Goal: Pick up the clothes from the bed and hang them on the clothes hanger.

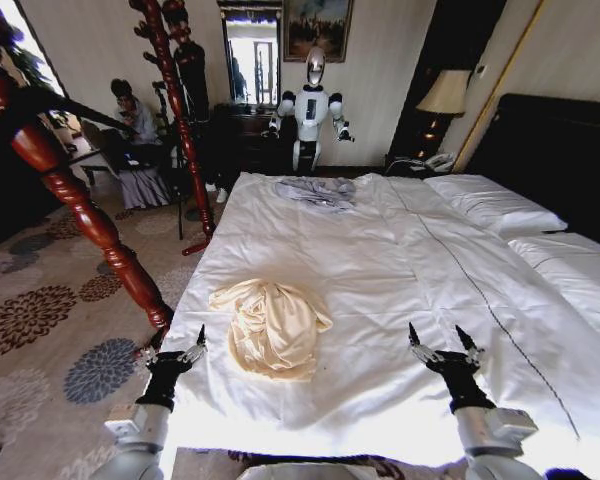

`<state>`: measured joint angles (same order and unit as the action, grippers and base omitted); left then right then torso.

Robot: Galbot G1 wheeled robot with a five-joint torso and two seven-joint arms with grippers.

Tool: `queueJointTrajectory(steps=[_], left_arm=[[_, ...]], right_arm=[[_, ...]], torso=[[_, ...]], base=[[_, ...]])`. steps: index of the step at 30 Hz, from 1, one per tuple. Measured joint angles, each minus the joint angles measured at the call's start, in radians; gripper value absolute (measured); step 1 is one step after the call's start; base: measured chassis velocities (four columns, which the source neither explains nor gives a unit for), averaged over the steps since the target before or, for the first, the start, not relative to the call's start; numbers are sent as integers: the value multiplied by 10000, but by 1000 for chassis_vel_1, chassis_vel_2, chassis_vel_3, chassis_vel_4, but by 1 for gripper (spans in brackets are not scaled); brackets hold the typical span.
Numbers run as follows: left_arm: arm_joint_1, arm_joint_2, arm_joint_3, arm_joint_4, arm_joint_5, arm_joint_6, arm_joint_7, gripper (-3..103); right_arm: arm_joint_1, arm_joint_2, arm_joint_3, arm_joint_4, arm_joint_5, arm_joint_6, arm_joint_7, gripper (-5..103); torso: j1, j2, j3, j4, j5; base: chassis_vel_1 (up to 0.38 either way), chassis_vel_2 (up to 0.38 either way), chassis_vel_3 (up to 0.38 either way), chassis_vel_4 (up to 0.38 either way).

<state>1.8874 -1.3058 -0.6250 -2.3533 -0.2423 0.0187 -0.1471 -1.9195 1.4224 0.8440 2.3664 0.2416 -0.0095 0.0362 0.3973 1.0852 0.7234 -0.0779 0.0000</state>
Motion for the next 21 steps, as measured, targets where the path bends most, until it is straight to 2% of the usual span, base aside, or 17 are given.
queueJointTrajectory(steps=[13, 21], left_arm=[[-246, 139, 253, 137, 22, 179, -174, 100], [-1439, 1127, 615, 1222, -158, 359, -485, 100]], right_arm=[[40, -97, 2, -69, 190, -140, 134, 100], [63, -62, 58, -144, 175, -185, 210, 100]], torso=[[0, 0, 0, 1, 1], [0, 0, 0, 1, -1]], base=[[0, 0, 0, 0], [0, 0, 0, 0]])
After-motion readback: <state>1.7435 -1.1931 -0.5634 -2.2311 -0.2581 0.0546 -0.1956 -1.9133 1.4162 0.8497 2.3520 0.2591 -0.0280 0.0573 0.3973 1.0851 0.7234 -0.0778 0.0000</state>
